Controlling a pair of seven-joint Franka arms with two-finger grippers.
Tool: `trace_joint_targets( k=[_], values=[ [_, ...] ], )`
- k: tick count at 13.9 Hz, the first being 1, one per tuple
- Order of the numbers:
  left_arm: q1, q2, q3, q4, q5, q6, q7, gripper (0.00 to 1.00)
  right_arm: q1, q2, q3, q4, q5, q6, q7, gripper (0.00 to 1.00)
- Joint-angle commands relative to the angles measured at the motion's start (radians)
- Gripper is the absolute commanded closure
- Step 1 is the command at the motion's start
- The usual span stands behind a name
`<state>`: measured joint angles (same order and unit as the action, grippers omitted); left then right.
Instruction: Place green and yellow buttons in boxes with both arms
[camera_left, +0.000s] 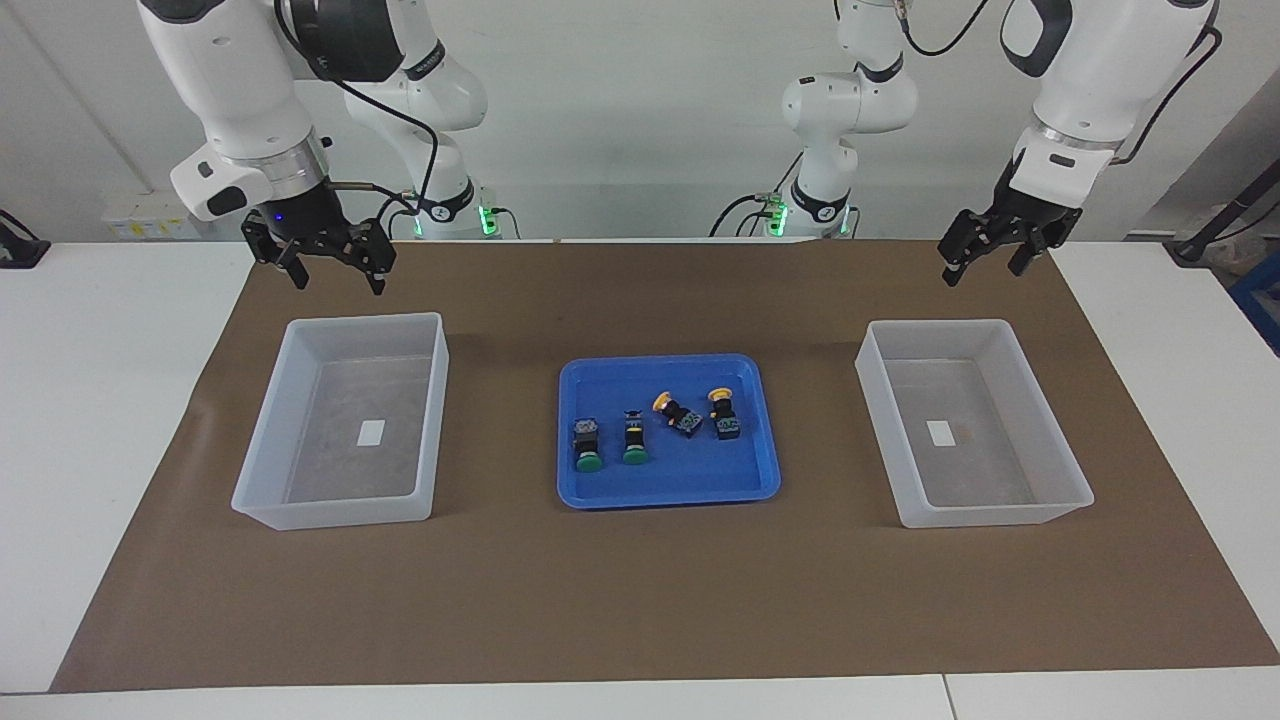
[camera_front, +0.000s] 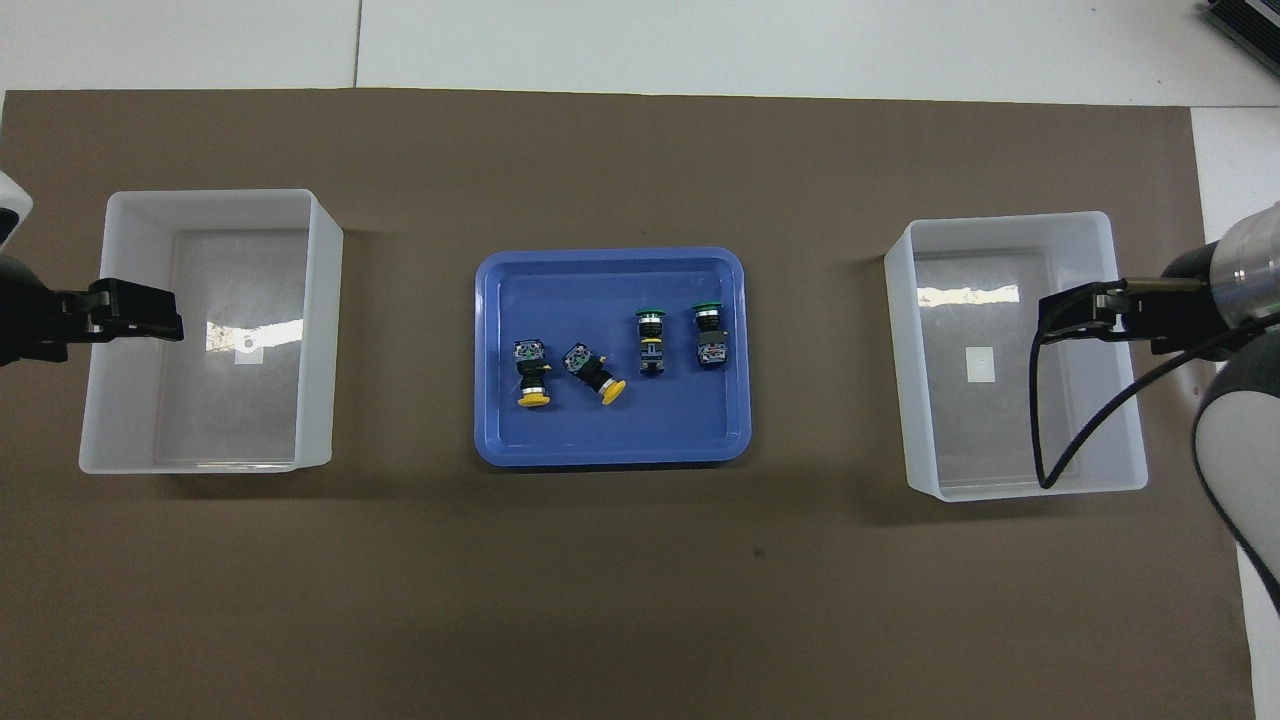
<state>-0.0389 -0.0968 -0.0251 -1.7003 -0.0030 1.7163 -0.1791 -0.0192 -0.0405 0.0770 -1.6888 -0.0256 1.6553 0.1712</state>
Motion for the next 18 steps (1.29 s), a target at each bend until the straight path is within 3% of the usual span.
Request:
trace_joint_targets(
  k=[1, 18],
  values=[
    [-0.01, 0.006, -0.004, 0.025, 0.028, 0.016, 0.01, 0.0, -0.008, -0.009, 0.003, -0.009, 0.024, 0.012, 0.01, 0.0],
    [-0.012, 0.008, -0.007, 0.037, 0.037, 0.019, 0.135, 0.0, -0.016, -0.009, 0.001, -0.009, 0.024, 0.008, 0.008, 0.0]
  ],
)
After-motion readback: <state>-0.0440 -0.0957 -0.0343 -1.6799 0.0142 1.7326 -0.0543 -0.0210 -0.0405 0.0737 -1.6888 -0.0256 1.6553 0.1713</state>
